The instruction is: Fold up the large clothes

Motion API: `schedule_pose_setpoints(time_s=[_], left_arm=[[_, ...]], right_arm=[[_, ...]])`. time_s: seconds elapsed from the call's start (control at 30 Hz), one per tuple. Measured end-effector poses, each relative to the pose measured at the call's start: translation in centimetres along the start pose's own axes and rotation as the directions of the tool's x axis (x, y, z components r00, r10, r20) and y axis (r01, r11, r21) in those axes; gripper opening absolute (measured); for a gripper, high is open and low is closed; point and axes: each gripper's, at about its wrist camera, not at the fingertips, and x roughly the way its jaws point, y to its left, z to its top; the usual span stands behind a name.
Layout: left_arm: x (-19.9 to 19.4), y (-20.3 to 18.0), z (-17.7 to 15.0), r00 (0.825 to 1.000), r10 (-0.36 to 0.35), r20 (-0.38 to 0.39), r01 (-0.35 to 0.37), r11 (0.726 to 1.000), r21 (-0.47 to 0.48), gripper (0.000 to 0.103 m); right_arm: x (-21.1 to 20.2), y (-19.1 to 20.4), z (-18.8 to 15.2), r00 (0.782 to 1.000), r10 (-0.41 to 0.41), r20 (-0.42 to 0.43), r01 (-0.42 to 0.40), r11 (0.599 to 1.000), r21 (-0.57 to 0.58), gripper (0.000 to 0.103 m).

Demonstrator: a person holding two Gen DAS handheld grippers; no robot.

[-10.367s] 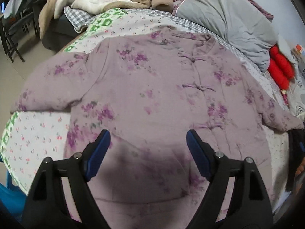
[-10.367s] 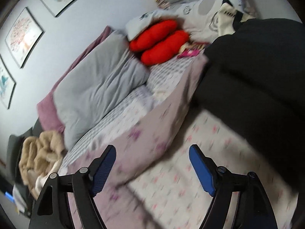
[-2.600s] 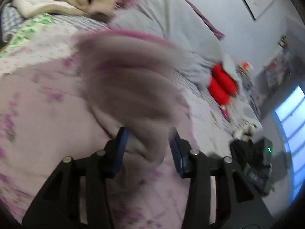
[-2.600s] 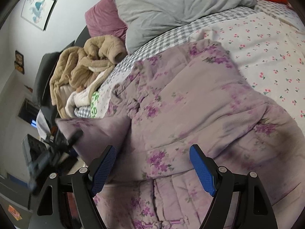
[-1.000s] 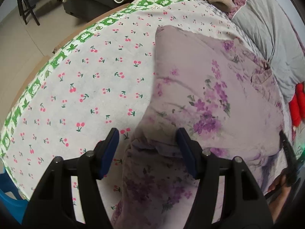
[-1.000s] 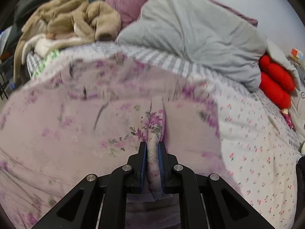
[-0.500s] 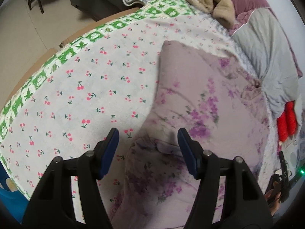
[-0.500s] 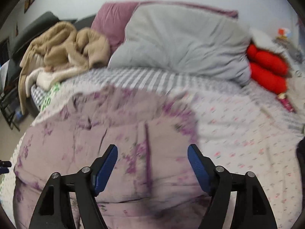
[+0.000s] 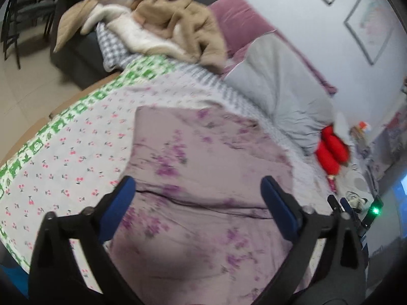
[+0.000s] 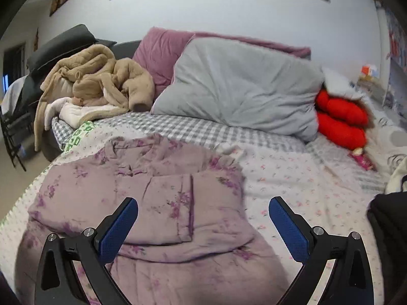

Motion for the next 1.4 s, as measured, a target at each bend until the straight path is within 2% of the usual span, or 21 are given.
schedule_pose_setpoints(time_s=[0.07, 0.1, 0.2, 0.27, 0.33, 0.43, 0.5, 0.53, 0.63, 0.73, 0.83, 0.9, 1.03, 1.13, 1.2, 1.27, 1.33, 1.4], left_arm=[[-1.8, -0.5, -1.3, 0.999, -0.022, 0.041, 0.021, 1.000, 0.015, 0.103], [-2.1, -0.6, -1.8, 0.999, -0.015, 0.040, 0.014, 1.000, 0.014, 0.103], [-2.0, -0.1, -4.6, 0.997, 0.080, -0.001, -0.080, 0.997, 0.009, 0.103], [-1.0, 0.5, -6.8, 0.986, 0.154, -0.064, -0.153, 0.988, 0.027, 0.103], [-0.5, 1.4, -8.9, 0.978, 0.175, -0.116, -0.170, 0.984, 0.046, 0.103], [-1.1, 2.7, -11.5, 0.968, 0.191, -0.163, -0.187, 0.981, 0.040, 0.103], [-1.7, 3.4, -12.7, 0.964, 0.183, -0.191, -0.180, 0.983, 0.031, 0.103], [-1.9, 4.0, -13.6, 0.960, 0.185, -0.209, -0.184, 0.983, 0.024, 0.103], [-2.4, 5.0, -16.0, 0.948, 0.195, -0.253, -0.198, 0.980, 0.013, 0.103], [-3.4, 6.0, -17.7, 0.940, 0.198, -0.279, -0.206, 0.979, 0.001, 0.103], [-4.1, 6.7, -18.6, 0.938, 0.197, -0.285, -0.204, 0.979, 0.005, 0.103], [-4.4, 7.0, -19.3, 0.933, 0.197, -0.300, -0.205, 0.979, 0.007, 0.102], [-4.7, 7.7, -20.4, 0.926, 0.182, -0.332, -0.200, 0.980, -0.019, 0.091], [-4.8, 8.7, -21.0, 0.919, 0.173, -0.355, -0.207, 0.977, -0.059, 0.087], [-4.8, 9.3, -21.5, 0.913, 0.176, -0.368, -0.218, 0.973, -0.074, 0.081], [-4.8, 9.6, -22.0, 0.907, 0.170, -0.384, -0.213, 0.974, -0.073, 0.074], [-4.9, 9.9, -22.5, 0.903, 0.166, -0.397, -0.209, 0.976, -0.068, 0.072], [-4.7, 10.0, -22.9, 0.900, 0.166, -0.403, -0.209, 0.976, -0.065, 0.072]], right_arm=[[-3.0, 0.0, -0.3, 0.998, 0.024, 0.066, -0.024, 1.000, -0.010, 0.103], [-3.7, -0.1, -0.6, 0.997, 0.037, 0.065, -0.036, 0.999, -0.011, 0.103], [-4.2, -0.5, -2.3, 0.997, 0.066, -0.046, -0.067, 0.998, -0.015, 0.103], [-4.5, -1.4, -3.7, 0.995, 0.045, -0.087, -0.046, 0.999, 0.001, 0.103], [-5.4, -3.0, -4.4, 0.994, 0.021, -0.103, -0.018, 0.999, 0.033, 0.103], [-7.4, -6.7, -5.9, 0.988, 0.080, -0.129, -0.056, 0.982, 0.179, 0.103], [-7.6, -9.6, -8.1, 0.967, 0.159, -0.198, -0.093, 0.946, 0.310, 0.103], [-7.4, -11.1, -9.7, 0.950, 0.205, -0.236, -0.103, 0.919, 0.381, 0.103], [-6.9, -14.0, -12.7, 0.917, 0.236, -0.321, -0.059, 0.877, 0.476, 0.102], [-7.4, -15.9, -15.0, 0.898, 0.243, -0.366, -0.034, 0.870, 0.492, 0.095], [-8.3, -17.2, -17.3, 0.876, 0.271, -0.398, -0.032, 0.857, 0.514, 0.080], [-8.8, -17.9, -18.8, 0.862, 0.279, -0.422, -0.016, 0.849, 0.528, 0.076], [-9.1, -19.2, -21.3, 0.828, 0.259, -0.497, 0.054, 0.846, 0.531, 0.073], [-9.2, -20.3, -22.5, 0.813, 0.271, -0.516, 0.085, 0.821, 0.565, 0.071], [-9.4, -20.7, -23.3, 0.800, 0.302, -0.518, 0.087, 0.797, 0.598, 0.058], [-9.2, -20.7, -24.1, 0.779, 0.335, -0.530, 0.084, 0.783, 0.617, 0.049], [-9.2, -20.6, -24.2, 0.772, 0.322, -0.547, 0.097, 0.792, 0.603, 0.048], [-9.2, -20.9, -24.5, 0.767, 0.326, -0.552, 0.107, 0.784, 0.611, 0.048]])
